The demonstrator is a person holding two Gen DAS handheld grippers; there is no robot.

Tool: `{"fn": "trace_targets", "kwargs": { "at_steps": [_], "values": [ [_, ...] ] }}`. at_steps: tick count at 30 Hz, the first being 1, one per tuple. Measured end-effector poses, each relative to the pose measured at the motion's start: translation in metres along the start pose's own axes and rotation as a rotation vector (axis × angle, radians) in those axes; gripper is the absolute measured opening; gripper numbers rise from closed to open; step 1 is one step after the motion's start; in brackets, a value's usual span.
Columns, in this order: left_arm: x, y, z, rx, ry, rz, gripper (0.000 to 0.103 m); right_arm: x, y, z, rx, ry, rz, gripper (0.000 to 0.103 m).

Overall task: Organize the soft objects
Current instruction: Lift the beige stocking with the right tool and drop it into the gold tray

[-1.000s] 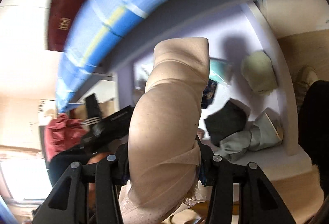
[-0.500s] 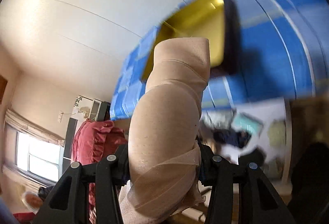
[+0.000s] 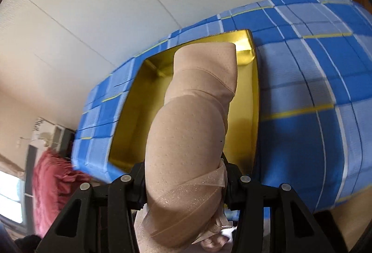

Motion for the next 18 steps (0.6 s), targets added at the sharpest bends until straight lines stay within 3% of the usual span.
{"fn": "trace_targets", "kwargs": {
  "at_steps": [9, 14, 18],
  "values": [
    [0.001, -0.001, 0.006, 0.002, -0.02, -0.004, 0.033, 0.004, 0.054, -0.06, 0.012, -0.197, 0.026, 0.049],
    [0.001, 0.001, 0.009, 0.007, -0.026, -0.009, 0.033, -0.001, 0.068, -0.085, 0.028, -0.332, 0.111, 0.051],
    [0.002, 0.0, 0.008, 0.001, -0.028, -0.014, 0.033, -0.001, 0.073, -0.092, 0.075, -0.45, 0.178, 0.062]
  ]
}}
Point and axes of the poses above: each gripper's, at about its wrist camera, not at the fingertips, and z roughly against the way its jaws point, x to its right, y to its top, the point moved 4 cm from there along -z, roughly the way its jaws point, and after that the axes turned 12 degrees about -y, right-handed, at the moved point
